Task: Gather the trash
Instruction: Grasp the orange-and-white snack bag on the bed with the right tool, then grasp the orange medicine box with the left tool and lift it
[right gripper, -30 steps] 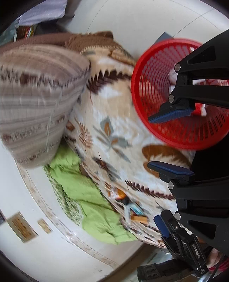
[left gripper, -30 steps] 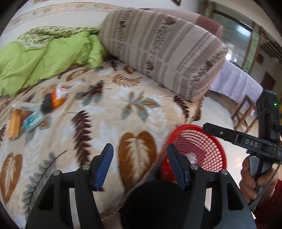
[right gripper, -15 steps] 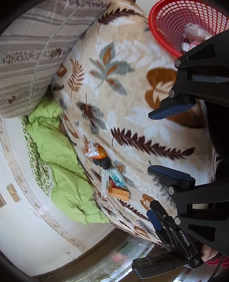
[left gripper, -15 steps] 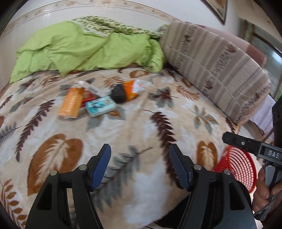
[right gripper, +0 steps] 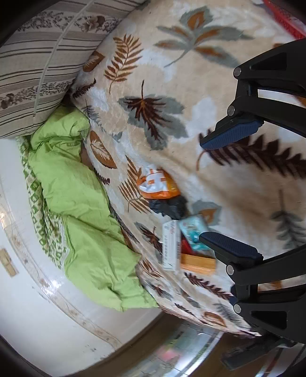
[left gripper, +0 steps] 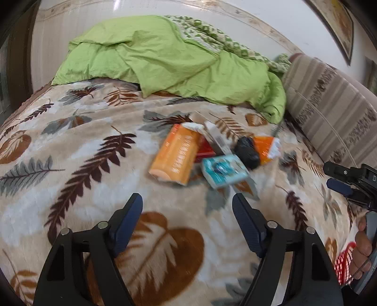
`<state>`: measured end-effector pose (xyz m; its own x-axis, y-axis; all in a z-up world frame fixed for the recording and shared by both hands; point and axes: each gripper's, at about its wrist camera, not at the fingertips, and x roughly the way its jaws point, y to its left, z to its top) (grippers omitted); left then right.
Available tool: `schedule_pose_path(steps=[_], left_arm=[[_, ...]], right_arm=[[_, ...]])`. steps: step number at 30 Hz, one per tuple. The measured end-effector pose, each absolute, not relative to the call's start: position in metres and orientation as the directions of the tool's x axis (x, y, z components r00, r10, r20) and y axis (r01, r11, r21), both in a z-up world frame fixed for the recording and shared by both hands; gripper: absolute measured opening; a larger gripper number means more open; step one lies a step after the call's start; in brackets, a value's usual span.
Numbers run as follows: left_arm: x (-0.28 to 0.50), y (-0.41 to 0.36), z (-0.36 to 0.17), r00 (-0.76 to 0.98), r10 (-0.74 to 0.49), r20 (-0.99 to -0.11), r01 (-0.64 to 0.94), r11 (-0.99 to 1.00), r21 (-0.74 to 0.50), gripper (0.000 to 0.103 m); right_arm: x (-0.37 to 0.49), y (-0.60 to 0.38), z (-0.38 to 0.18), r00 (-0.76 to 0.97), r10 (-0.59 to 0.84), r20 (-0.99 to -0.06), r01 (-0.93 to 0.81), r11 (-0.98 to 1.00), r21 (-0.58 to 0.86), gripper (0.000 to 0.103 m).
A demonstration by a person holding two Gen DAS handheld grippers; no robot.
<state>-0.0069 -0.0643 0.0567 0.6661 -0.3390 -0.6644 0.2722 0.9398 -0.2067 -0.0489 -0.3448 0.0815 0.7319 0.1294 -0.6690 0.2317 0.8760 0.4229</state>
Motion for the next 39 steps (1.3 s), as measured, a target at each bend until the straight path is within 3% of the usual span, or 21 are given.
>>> schedule_pose_path(steps=[13,15,16,26,31,32,34,39], left_arm=[[0.073,-0.075,0.044,0.696,-0.233,-0.679,0.237,0.967,-0.088,0.080],[0.077,-0.079,0.041,0.691,-0.239,-0.683,0.260,0.963,-0.074,0.082],[0.079,-0.082,0.040,0.691,-0.234,-0.683,0.266,0.962,-0.060,0.082],[0.102,-0.097,0.019,0.638,-0.208,-0.741,0.276,0.961,-0.031,0.083],[0.107,-0.089,0.013,0.625,-0.216,-0.750,0.247,0.966,-0.073,0.083],[0.106,-0.087,0.014,0.627,-0.219,-0.748,0.241,0.967,-0.082,0.076],[0.104,-0.082,0.015,0.628,-0.212,-0.748,0.212,0.972,-0.098,0.054],[0.089,-0.075,0.020,0.629,-0.222,-0.745,0.206,0.972,-0.115,0.045]], right_arm=[[0.066,-0.366,0.028,0.694,0.147,-0.704,0.392,0.743,0.542,0.075],[0.073,-0.365,0.021,0.683,0.155,-0.714,0.390,0.749,0.535,0.050],[0.075,-0.364,0.017,0.672,0.163,-0.722,0.389,0.752,0.532,0.042],[0.041,-0.364,0.046,0.740,0.092,-0.666,0.379,0.762,0.526,0.040],[0.028,-0.346,0.058,0.754,0.084,-0.652,0.335,0.804,0.491,0.040],[0.026,-0.342,0.061,0.756,0.083,-0.649,0.325,0.813,0.483,0.040],[0.022,-0.333,0.066,0.764,0.089,-0.639,0.301,0.827,0.475,0.040],[0.005,-0.312,0.076,0.779,0.104,-0.619,0.242,0.860,0.450,0.040]])
